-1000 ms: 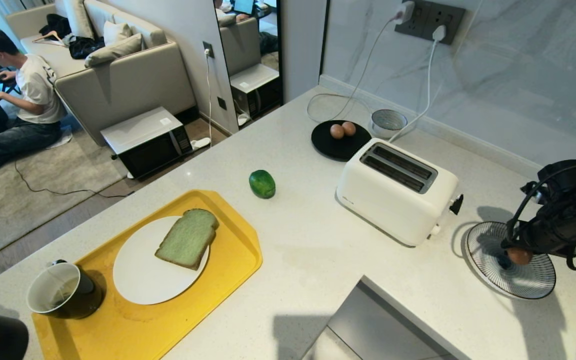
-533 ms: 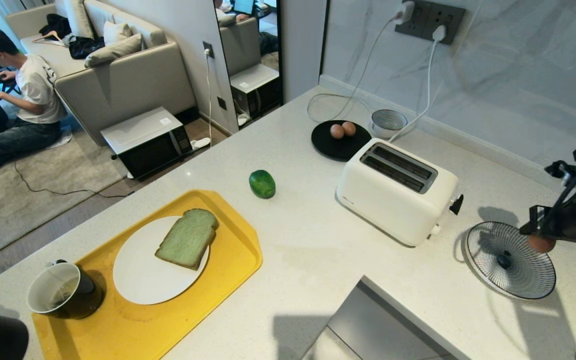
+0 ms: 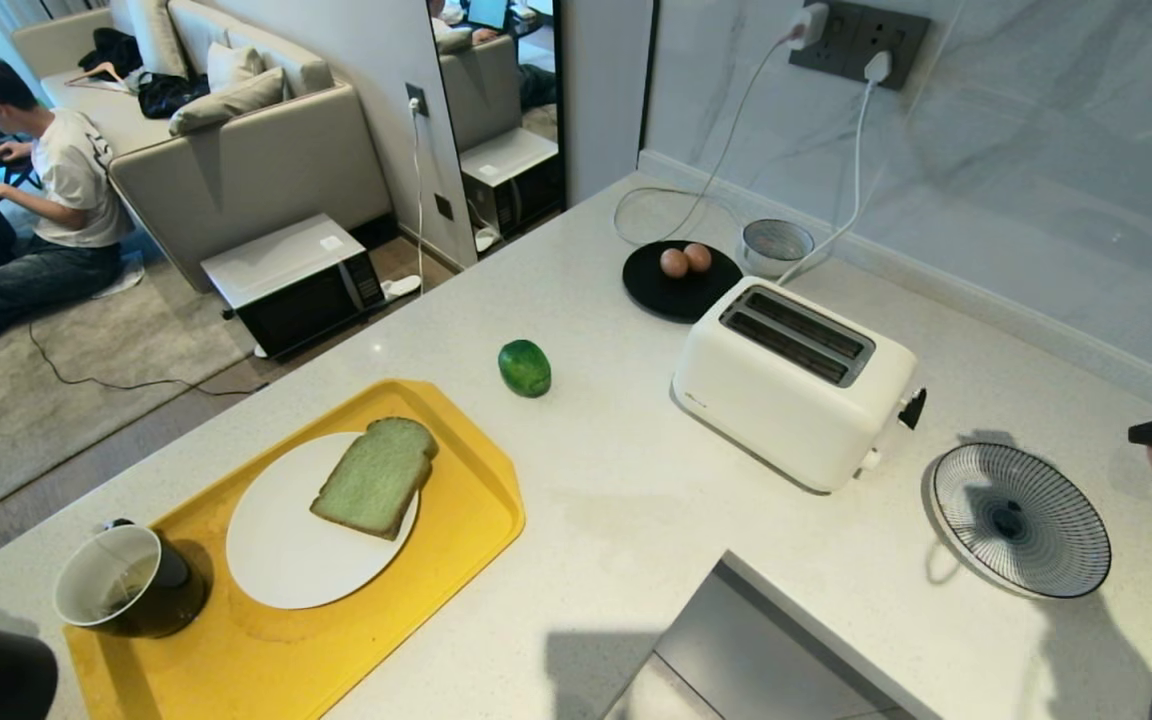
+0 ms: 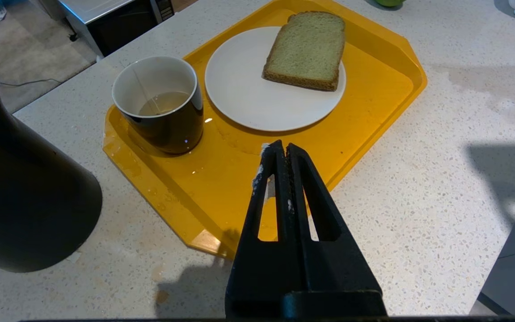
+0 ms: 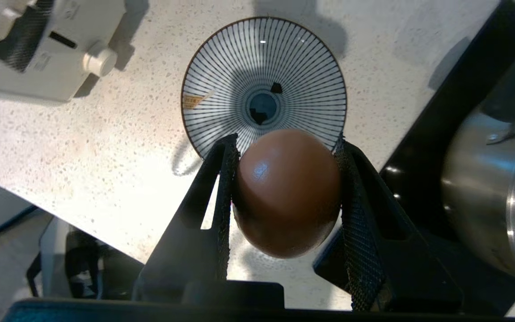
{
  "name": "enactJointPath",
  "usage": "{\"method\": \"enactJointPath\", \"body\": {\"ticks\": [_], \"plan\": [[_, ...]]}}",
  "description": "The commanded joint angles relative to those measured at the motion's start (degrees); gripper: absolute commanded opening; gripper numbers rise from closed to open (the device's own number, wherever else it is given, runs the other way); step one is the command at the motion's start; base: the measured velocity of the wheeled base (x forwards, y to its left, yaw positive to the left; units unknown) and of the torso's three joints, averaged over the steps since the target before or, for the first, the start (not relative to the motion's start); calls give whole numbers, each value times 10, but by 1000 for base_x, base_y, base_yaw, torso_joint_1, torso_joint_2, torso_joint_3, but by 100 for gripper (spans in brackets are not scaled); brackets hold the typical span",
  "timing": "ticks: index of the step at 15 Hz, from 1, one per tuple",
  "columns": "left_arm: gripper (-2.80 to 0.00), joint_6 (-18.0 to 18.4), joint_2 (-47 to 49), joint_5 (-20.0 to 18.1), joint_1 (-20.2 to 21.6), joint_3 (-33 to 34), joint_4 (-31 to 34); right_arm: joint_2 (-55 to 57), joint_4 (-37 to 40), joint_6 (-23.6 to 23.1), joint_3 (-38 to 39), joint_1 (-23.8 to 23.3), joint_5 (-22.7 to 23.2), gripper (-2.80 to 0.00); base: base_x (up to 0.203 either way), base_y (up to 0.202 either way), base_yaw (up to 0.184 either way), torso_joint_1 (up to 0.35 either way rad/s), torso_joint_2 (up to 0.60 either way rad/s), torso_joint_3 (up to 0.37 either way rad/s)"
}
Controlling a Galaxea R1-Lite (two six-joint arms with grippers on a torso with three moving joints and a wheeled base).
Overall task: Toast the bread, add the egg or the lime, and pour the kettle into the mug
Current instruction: Put the egg in the bowl
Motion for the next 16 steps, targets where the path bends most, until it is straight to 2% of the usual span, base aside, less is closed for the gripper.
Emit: {"method": "enactJointPath", "body": {"ticks": [1,7,16], "plan": [[-280,0,1,0,0,0,0,-65,1,-13,12,0,-2,-280,0,0,0,0,0,0],[-280,1,1,0,0,0,0,-93,1,-27,18,1,1,-280,0,0,22,0,0,2],[-280,0,1,0,0,0,0,-102,-1,-28,9,24,2,-280,-1,-8,170,2,2,2]]}}
